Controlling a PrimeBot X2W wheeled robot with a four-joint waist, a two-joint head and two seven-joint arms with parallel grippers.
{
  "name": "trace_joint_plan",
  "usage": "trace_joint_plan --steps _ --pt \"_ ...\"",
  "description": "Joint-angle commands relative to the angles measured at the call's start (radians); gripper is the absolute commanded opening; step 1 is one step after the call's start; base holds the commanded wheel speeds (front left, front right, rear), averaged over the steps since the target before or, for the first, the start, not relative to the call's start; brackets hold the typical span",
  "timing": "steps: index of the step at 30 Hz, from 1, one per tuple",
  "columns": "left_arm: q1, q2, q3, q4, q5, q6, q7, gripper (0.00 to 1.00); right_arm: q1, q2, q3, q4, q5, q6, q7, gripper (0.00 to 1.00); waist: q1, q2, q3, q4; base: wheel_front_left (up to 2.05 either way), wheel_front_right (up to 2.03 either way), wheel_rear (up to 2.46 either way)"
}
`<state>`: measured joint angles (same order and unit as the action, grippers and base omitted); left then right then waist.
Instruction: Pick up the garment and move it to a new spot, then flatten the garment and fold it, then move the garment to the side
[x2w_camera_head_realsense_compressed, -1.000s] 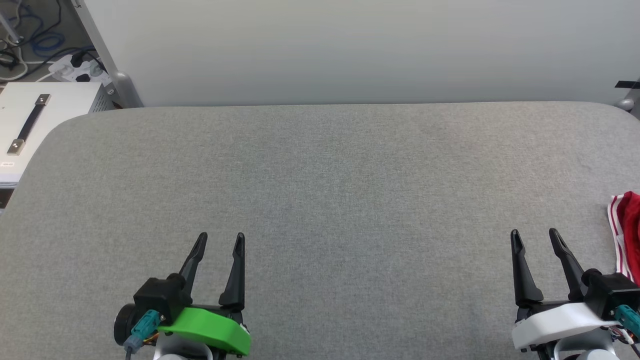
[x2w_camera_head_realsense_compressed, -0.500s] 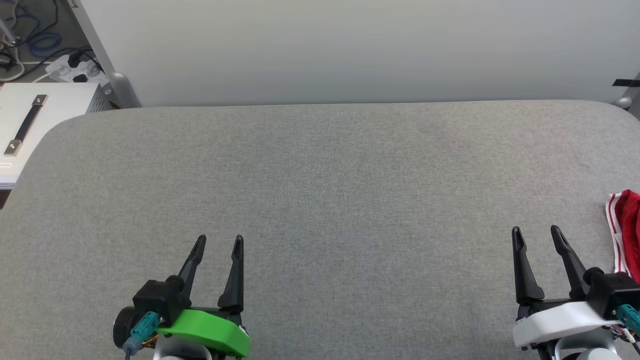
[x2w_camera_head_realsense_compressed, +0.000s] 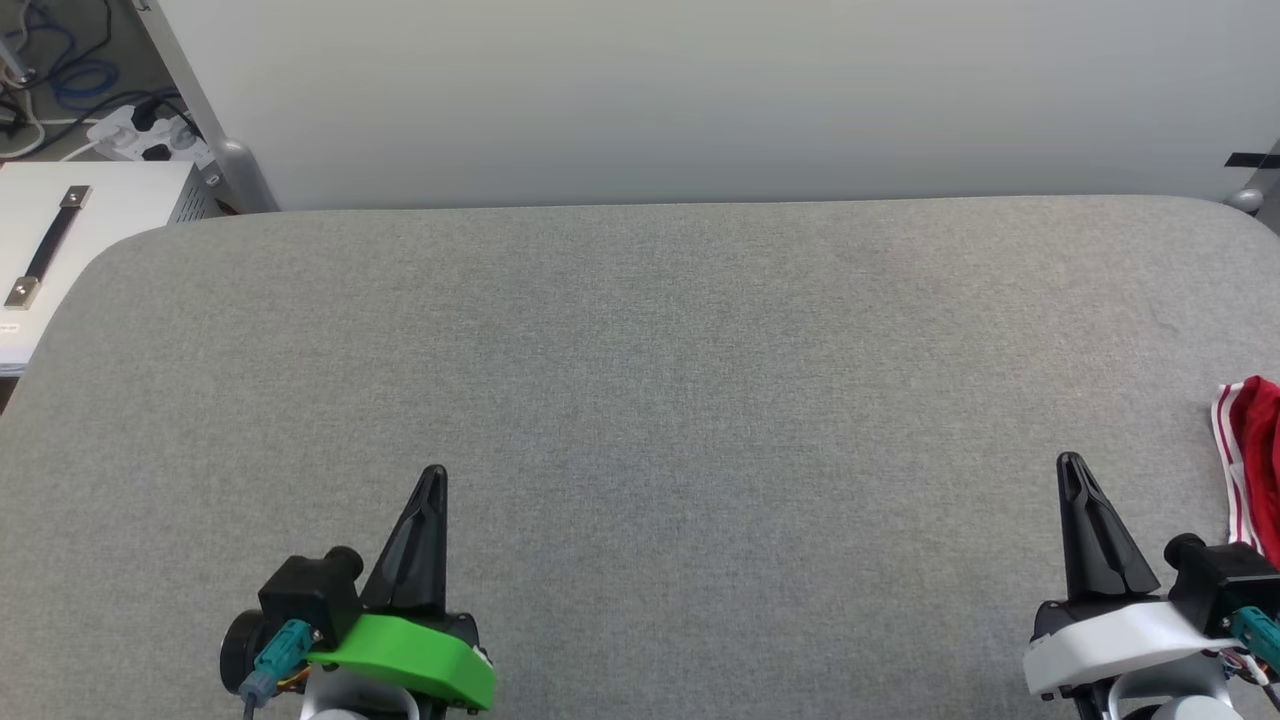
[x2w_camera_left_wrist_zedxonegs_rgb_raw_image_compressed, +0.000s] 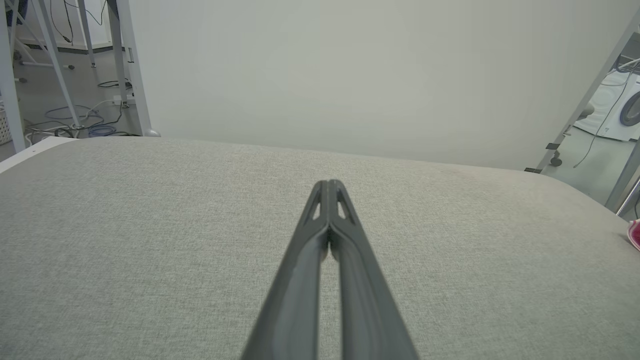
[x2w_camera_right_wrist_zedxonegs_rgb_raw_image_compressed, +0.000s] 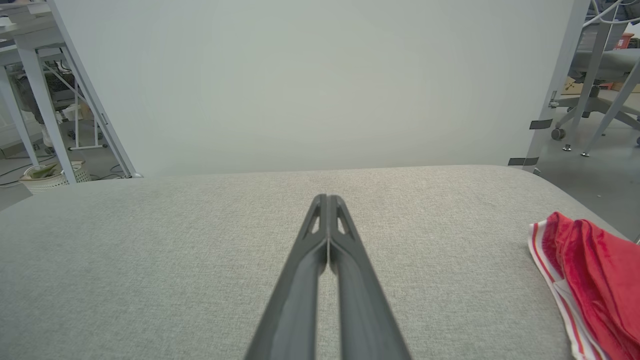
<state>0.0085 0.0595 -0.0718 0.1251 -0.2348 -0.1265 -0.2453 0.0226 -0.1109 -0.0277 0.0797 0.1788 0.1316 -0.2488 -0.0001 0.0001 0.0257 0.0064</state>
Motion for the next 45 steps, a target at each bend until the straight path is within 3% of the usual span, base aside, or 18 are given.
trace_joint_plan --steps 1,45 --pt "0.0 -0.001 0.003 -0.005 0.011 0.006 0.005 0.0 -0.001 0.003 0.001 -0.004 -0.008 0.0 0.007 0.0 0.0001 -0.0001 0.0 0.0 0.0 0.0 0.0" --pt "-0.003 -0.004 0.029 -0.05 0.095 0.051 0.095 0.0 -0.009 0.025 0.011 -0.032 -0.072 0.0 0.098 0.0 0.0001 -0.0001 -0.01 -0.002 0.0 0.0 0.0"
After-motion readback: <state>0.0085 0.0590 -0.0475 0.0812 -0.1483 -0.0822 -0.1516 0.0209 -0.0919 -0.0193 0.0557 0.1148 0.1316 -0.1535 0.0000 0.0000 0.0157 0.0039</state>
